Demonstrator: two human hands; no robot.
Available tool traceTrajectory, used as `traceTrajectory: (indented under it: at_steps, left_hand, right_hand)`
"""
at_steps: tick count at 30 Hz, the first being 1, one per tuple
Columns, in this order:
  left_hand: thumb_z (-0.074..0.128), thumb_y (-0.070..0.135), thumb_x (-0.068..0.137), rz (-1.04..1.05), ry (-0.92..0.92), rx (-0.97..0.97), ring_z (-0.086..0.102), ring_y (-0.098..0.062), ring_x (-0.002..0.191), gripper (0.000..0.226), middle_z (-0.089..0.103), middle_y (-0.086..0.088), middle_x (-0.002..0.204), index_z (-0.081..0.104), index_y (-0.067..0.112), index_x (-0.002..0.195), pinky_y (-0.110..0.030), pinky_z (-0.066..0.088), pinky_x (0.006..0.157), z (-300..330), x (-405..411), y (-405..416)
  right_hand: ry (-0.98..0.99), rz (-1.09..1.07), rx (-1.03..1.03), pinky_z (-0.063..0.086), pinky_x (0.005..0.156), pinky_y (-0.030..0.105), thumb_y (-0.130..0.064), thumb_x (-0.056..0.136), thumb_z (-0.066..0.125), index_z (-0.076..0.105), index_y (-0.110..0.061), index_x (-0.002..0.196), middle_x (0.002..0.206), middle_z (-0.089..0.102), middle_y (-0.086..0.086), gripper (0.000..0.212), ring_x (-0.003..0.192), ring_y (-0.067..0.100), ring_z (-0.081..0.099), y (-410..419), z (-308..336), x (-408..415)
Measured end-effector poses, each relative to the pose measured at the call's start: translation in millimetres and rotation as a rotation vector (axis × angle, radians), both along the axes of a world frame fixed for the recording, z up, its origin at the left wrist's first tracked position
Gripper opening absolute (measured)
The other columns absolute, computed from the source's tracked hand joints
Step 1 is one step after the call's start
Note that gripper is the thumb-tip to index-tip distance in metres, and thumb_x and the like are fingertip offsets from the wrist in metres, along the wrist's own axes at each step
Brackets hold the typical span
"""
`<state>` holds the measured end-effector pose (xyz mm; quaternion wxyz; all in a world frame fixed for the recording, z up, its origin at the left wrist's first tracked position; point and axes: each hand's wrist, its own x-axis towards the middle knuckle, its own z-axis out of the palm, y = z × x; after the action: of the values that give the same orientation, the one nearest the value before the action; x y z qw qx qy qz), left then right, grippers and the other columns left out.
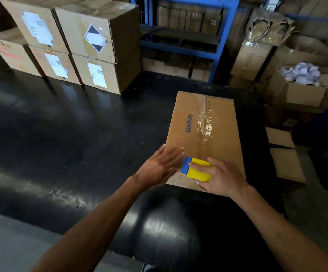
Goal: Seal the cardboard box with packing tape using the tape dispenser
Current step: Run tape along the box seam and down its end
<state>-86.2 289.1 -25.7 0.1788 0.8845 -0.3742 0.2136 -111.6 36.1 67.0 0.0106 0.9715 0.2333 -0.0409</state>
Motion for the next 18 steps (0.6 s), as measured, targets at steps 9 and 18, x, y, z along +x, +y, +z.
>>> traceTrajectory:
  at_steps: [9, 18]
  left_hand:
    - [0.054, 0.025, 0.098, -0.063, 0.148, 0.153, 0.018, -0.023, 0.151, 0.067, 0.017, -0.008, 0.164, 0.023, 0.014, 0.156, -0.044, 0.014, 0.123, -31.0, 13.7, 8.6]
    - [0.068, 0.021, 0.093, -0.014, 0.131, 0.046, 0.039, -0.022, 0.142, 0.063, 0.040, -0.006, 0.155, 0.038, 0.013, 0.149, -0.048, 0.037, 0.114, -34.2, 15.7, 5.2]
  right_hand:
    - [-0.002, 0.009, -0.082, 0.057, 0.063, 0.040, -0.056, 0.055, 0.084, 0.063, -0.047, 0.119, 0.103, 0.069, 0.013, 0.068, 0.076, 0.035, 0.069, 1.3, -0.9, -2.3]
    - [0.021, 0.079, -0.132, 0.053, 0.069, 0.036, -0.060, 0.069, 0.070, 0.052, -0.051, 0.130, 0.102, 0.062, 0.005, 0.063, 0.080, 0.030, 0.066, 0.3, 7.5, 2.5]
